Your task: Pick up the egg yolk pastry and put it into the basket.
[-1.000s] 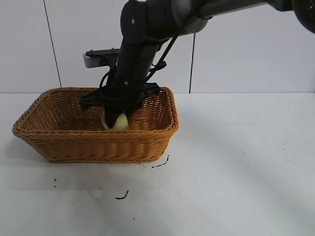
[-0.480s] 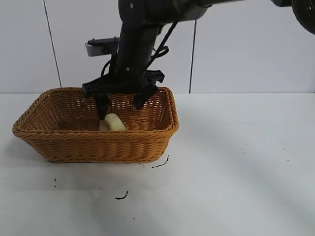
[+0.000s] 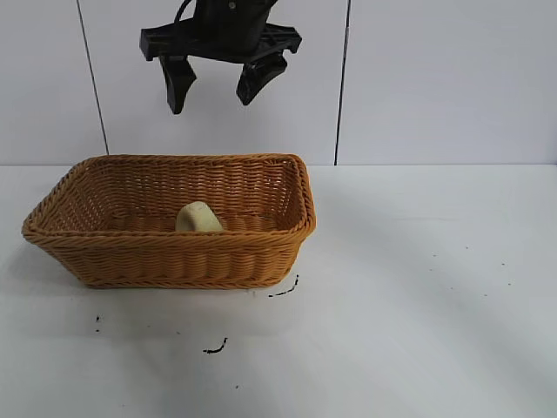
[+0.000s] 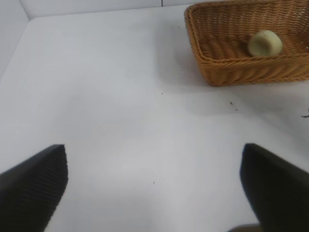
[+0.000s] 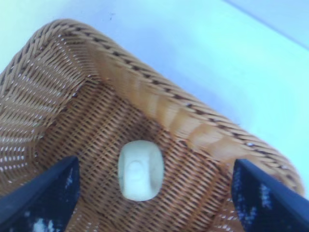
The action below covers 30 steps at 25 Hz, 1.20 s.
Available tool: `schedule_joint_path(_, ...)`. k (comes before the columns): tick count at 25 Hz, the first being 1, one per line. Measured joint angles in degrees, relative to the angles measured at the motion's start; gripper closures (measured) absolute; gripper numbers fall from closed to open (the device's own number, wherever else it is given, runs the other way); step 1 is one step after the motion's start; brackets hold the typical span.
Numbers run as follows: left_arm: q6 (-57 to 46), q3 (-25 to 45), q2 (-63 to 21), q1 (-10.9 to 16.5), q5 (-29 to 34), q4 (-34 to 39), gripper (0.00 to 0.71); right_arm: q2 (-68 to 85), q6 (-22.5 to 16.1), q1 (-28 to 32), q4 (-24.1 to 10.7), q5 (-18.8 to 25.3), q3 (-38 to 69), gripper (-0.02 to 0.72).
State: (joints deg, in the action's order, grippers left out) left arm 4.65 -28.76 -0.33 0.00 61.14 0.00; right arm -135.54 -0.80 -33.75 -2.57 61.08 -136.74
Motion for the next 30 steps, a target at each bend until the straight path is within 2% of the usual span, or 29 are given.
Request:
schedule_joint_path(4, 0.0, 0.0, 0.0, 0.0, 0.0, 0.0, 0.014, 0.25, 0.0, 4.88, -0.59, 1.45, 0.0, 0.09)
schedule_joint_path(9, 0.0, 0.0, 0.0, 0.0, 0.0, 0.0, 0.014, 0.25, 0.0, 14.26, -0.42, 2.38, 0.0, 0.09)
schedule_joint_path(17, 0.0, 0.0, 0.0, 0.0, 0.0, 0.0, 0.014, 0.25, -0.18, 27.74, 3.91, 5.96, 0.0, 0.09)
schedule_joint_path(21, 0.0, 0.0, 0.0, 0.0, 0.0, 0.0, 0.014, 0.25, -0.18, 30.08, 5.15, 8.21, 0.0, 0.09)
schedule_joint_path(25, 0.0, 0.0, 0.0, 0.0, 0.0, 0.0, 0.014, 0.52, -0.18, 30.21, 5.54, 8.37, 0.97, 0.09)
schedule_joint_path(30, 0.0, 0.0, 0.0, 0.0, 0.0, 0.0, 0.014, 4.41, -0.18, 30.21, 5.74, 8.32, 9.2, 0.09)
